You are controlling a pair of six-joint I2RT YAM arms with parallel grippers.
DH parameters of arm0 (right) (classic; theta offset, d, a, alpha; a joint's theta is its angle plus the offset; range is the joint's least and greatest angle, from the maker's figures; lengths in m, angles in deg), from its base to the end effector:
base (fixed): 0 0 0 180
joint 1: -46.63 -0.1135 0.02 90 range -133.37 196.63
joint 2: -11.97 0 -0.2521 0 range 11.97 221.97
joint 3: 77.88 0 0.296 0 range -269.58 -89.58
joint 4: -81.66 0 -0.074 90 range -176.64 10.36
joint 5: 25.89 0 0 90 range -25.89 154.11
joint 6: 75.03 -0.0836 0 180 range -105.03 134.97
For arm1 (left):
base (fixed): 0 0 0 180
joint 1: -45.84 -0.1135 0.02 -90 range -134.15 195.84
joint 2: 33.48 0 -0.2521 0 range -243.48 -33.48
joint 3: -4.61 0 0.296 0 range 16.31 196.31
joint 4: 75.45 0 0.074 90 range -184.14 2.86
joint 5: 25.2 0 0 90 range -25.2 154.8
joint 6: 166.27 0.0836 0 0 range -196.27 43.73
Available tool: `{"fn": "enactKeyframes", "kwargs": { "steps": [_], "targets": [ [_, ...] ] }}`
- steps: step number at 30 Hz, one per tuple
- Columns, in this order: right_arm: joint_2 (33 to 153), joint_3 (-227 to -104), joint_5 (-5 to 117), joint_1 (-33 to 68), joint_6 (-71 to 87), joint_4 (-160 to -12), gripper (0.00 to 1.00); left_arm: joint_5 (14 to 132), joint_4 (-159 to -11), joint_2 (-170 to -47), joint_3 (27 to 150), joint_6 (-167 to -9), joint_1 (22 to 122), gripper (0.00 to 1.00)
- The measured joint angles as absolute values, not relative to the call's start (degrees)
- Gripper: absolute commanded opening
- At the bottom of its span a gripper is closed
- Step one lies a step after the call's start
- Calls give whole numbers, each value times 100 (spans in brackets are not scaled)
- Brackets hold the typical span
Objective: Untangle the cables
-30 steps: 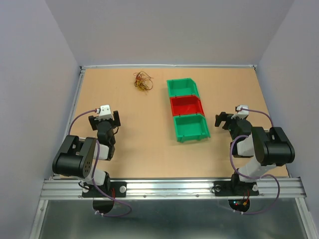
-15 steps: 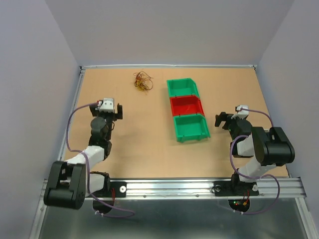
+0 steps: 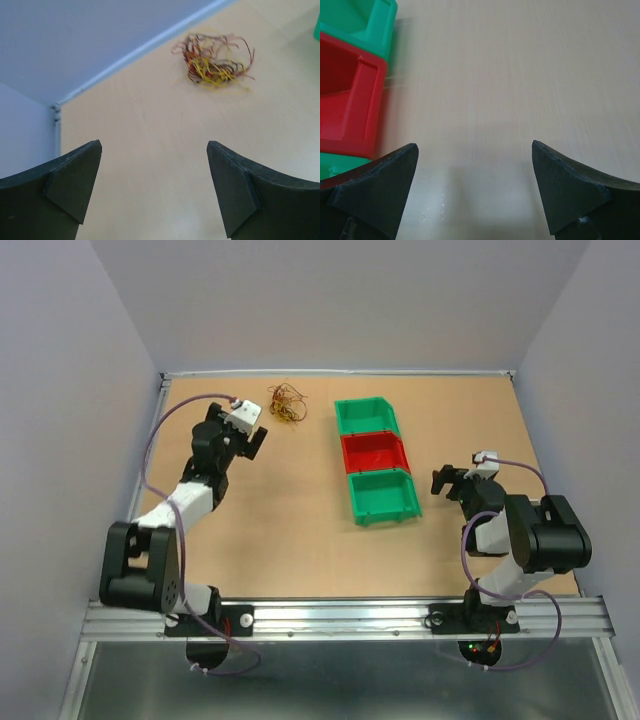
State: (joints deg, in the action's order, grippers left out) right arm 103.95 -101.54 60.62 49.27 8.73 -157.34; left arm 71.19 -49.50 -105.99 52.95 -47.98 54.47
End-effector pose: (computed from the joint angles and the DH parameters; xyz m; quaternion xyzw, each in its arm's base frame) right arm 0.2933 -0.0084 0.0649 0.0393 0.7611 0.0435 0.6460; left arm 0.3657 -0.0649 0.2376 0.2580 0.6465 0.0842 0.7130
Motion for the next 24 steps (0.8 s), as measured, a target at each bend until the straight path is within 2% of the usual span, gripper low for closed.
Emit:
{"fn": "enactKeyframes", "kwargs": {
  "steps": [4,13,19,22,23,24],
  "targets": [
    [10395,-10165,6054,4927,882,-15732,100,7434,-5634,-11991,6307,-4800,5447,98],
    [10380,-10196,6073,4883,917,-15706,100,7819,-7111,-14748,9809,-5139,5447,98],
    [9650,-10194,6226,4841,917,-15367,100,8024,-7774,-15480,10458,-5440,5455,95],
    [8887,-10192,6434,4806,884,-15137,100,8101,-8038,-15692,10648,-5567,5490,89],
    [8651,-10192,6523,4802,827,-15087,100,8116,-8141,-15781,10784,-5602,5517,78],
    [8260,-10183,6690,4793,528,-14962,100,8116,-8252,-15897,10956,-5635,5552,72]
  ]
}}
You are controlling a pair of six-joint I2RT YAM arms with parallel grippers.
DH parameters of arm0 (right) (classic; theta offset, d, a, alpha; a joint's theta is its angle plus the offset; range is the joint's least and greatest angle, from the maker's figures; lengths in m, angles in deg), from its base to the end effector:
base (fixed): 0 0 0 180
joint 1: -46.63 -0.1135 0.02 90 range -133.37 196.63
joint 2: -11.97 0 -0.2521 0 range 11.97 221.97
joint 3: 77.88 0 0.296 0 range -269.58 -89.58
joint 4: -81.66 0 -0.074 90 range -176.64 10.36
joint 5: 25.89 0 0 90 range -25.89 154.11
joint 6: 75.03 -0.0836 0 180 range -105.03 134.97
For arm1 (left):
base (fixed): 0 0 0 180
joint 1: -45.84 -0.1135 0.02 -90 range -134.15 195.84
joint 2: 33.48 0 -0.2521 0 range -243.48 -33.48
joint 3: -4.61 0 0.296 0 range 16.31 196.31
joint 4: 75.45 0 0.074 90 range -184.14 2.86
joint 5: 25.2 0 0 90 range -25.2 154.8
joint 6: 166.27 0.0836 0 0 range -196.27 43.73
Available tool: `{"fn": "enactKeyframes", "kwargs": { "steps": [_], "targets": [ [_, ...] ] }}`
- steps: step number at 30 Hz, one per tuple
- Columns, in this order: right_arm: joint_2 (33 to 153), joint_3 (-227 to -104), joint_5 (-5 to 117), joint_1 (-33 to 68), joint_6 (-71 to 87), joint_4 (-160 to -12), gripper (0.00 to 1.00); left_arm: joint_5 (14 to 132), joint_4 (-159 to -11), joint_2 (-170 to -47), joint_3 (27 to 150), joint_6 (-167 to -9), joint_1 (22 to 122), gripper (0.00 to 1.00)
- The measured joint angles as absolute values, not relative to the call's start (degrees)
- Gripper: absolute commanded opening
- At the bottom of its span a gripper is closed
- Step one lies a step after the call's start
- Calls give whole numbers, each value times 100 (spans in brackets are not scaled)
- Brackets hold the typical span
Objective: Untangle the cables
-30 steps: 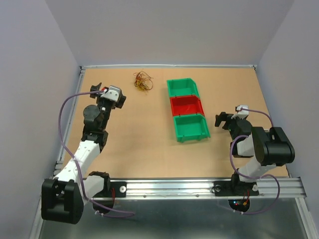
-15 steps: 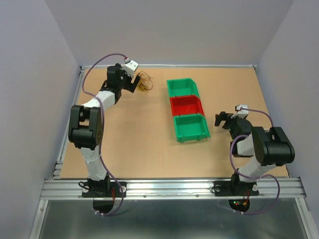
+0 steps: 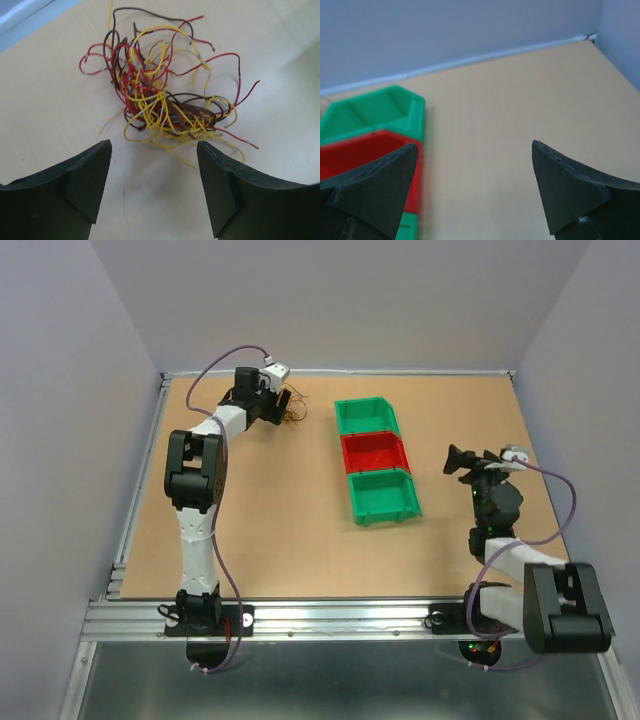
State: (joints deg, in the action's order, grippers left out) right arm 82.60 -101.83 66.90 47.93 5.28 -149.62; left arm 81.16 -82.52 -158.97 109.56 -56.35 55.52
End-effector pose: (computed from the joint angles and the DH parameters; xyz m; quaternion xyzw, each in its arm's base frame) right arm 0.2963 -0.0108 0.1486 0.0827 0.6731 0.0373 0.7339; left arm 0.5680 -0.1208 0.1434 0.2875 0.7998 -0.0755 0.5215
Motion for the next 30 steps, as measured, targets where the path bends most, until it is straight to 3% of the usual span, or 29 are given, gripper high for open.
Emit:
{"fn": "enactKeyframes", "kwargs": {
  "steps": [2,8,11,13,15,16,22,30],
  "targets": [
    [7691,-10139,6899,4771,47,-14888,100,8107,-8401,-16059,11227,-5670,5611,66],
    [5571,-9521,7291,4767,-1276,-14844,100,8086,-8779,-16321,11669,-5711,5764,63],
    [5049,-9531,7312,4767,-1595,-14517,100,8075,-9078,-16595,12187,-5711,5777,54],
    [4972,-9840,7219,4767,-1691,-13977,100,8024,-9151,-16796,12506,-5707,5775,39],
    [5038,-10253,7057,4767,-1700,-13467,99,7987,-9207,-16892,12572,-5694,5775,7],
    [5154,-10655,6934,4767,-1700,-13146,99,7978,-9264,-16903,12572,-5689,5775,0],
    [5726,-12003,6449,4767,-1789,-12449,96,8005,-9190,-16686,12180,-5619,5803,0],
    [7173,-13061,5352,4767,-1717,-11944,96,8046,-9194,-15150,10364,-5431,6057,0]
  ]
}}
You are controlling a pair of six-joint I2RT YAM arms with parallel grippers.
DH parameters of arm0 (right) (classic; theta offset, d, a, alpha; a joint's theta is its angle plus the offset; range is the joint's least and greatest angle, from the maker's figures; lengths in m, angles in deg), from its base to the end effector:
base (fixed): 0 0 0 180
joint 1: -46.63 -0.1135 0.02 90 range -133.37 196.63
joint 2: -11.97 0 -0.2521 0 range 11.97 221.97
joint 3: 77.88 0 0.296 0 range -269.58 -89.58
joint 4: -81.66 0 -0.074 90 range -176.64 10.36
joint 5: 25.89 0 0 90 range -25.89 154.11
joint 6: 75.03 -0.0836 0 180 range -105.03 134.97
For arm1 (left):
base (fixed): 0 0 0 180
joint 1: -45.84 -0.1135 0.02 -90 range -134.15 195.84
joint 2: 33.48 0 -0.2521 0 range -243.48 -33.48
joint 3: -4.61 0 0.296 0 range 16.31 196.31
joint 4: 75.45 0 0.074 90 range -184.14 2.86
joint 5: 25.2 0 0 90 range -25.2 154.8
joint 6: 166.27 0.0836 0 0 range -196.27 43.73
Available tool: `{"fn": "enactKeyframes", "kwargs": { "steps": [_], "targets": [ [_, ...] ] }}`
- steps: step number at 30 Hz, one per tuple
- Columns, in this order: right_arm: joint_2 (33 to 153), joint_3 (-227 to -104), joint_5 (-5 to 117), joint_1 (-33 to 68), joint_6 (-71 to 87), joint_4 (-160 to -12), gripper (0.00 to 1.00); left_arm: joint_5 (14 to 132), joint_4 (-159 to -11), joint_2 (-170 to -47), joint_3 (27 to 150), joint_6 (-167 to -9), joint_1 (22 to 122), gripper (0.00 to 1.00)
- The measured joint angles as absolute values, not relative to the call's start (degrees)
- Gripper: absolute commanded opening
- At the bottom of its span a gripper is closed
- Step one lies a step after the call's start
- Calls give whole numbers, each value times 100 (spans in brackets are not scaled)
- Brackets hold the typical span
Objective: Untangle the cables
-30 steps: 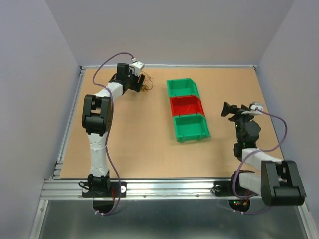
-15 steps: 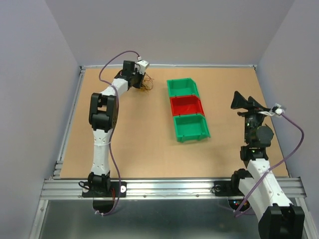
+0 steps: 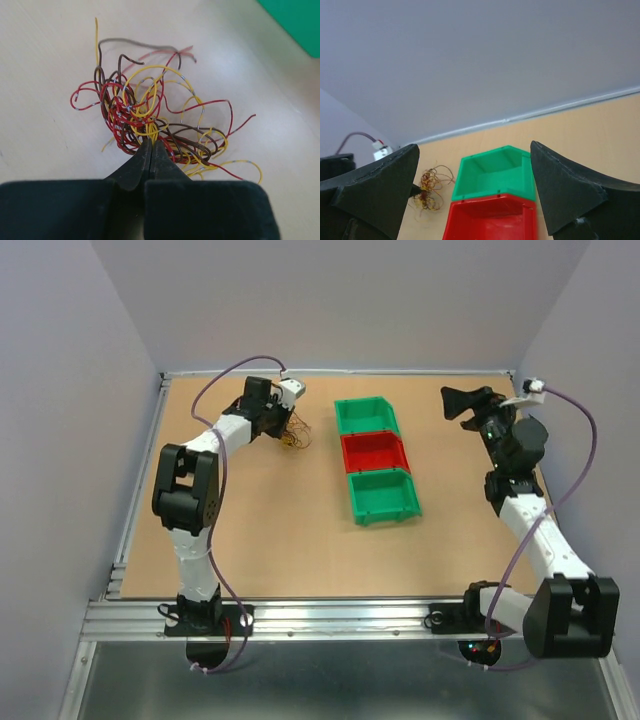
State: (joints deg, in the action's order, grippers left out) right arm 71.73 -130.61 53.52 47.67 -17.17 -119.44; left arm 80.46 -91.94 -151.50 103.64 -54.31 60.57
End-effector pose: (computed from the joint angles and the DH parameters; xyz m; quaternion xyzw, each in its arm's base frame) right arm 0.3385 0.0092 0.3330 0.1052 0.6078 0.2651 0.7411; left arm 0.5205 -0.1602 0.1501 0.3364 0.8163 -0.0923 0.4605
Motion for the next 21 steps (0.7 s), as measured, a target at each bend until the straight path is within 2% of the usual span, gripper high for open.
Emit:
{"fn": "enactKeyframes", "kwargs": {
  "steps": [6,11,16,21],
  "targets": [
    [8666,-14060,4731,4376,-1077,-11070,93,8210,-9177,-13301,8902,-5539,6231,0],
    [9446,-14456,4681,3364,-360,-10139,77,8258,-8969,-12055,7968,-5665,6352,0],
    [9991,-14799,4873,2691,121,-9437,76,8265,-8707,-11375,7219,-5571,6437,0],
    [10491,-15188,5317,2081,366,-8939,66,8394,-8477,-11152,6766,-5405,6452,0]
  ]
}}
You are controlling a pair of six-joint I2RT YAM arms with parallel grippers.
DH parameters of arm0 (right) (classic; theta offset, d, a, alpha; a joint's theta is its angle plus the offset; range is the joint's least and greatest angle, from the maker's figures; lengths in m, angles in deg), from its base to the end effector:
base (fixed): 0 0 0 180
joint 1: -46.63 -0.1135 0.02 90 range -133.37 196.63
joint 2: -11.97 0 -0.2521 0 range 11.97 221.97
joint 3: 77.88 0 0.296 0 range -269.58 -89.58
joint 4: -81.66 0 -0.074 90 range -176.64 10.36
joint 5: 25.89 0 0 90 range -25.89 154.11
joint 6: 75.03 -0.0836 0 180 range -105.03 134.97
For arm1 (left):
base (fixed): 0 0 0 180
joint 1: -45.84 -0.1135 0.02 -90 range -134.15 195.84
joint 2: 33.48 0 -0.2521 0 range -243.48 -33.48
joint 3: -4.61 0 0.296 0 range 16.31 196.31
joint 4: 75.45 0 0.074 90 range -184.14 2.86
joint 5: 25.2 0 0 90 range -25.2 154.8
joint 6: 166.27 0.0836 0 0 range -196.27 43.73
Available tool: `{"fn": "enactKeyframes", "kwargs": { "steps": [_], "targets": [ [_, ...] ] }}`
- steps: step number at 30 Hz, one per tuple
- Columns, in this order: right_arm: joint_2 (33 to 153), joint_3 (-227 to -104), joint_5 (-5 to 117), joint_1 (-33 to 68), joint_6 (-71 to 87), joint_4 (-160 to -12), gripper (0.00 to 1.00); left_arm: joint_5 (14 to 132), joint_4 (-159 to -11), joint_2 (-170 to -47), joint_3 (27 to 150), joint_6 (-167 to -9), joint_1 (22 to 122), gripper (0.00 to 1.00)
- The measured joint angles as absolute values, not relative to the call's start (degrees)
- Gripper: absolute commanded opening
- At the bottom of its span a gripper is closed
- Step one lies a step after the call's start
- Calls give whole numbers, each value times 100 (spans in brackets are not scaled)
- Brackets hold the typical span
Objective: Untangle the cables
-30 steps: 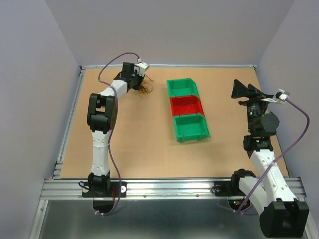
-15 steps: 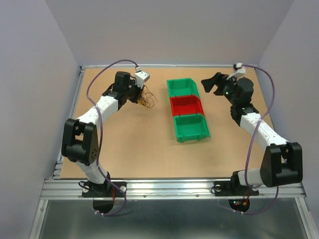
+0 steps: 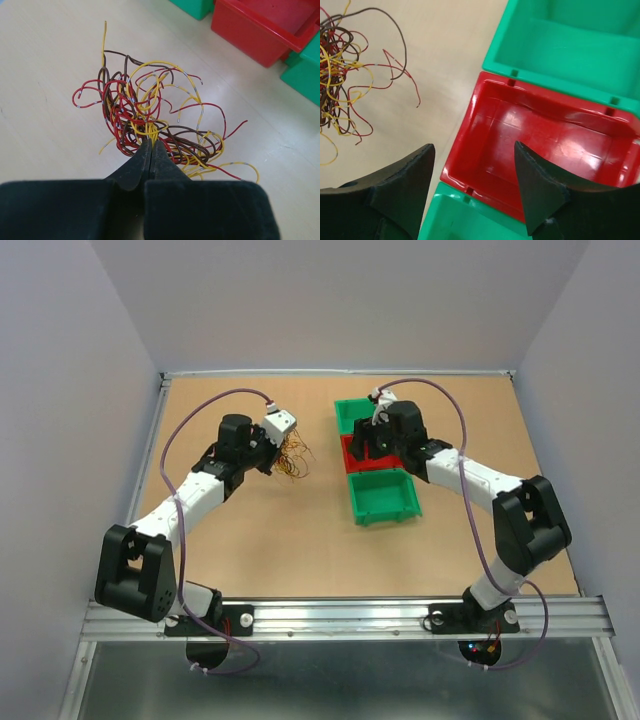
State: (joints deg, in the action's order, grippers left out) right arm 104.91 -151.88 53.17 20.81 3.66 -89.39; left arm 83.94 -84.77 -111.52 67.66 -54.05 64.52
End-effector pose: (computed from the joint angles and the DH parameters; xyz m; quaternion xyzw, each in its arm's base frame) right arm 0.3989 0.2106 0.1962 -0.1565 0.8397 0.2409 0.4608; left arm 0.3636 -0.1519 0.2206 0.3739 0.7447 -0.1231 0.5389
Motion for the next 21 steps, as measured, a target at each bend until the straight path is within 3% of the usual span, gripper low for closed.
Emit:
{"fn": "enactKeyframes", "kwargs": {
  "steps": [12,14,21],
  "targets": [
    [11615,-16276,5837,1622,488,-8320,58,8606,-8095,-10999,6493,-5206,6492,0],
    [11790,-16440,5990,1537,490,-8187,54,8632,-8093,-11001,6484,-5171,6526,0],
    [12214,-16779,6569,1362,436,-7798,20,8658,-8060,-11004,6476,-5091,6601,0]
  ]
}}
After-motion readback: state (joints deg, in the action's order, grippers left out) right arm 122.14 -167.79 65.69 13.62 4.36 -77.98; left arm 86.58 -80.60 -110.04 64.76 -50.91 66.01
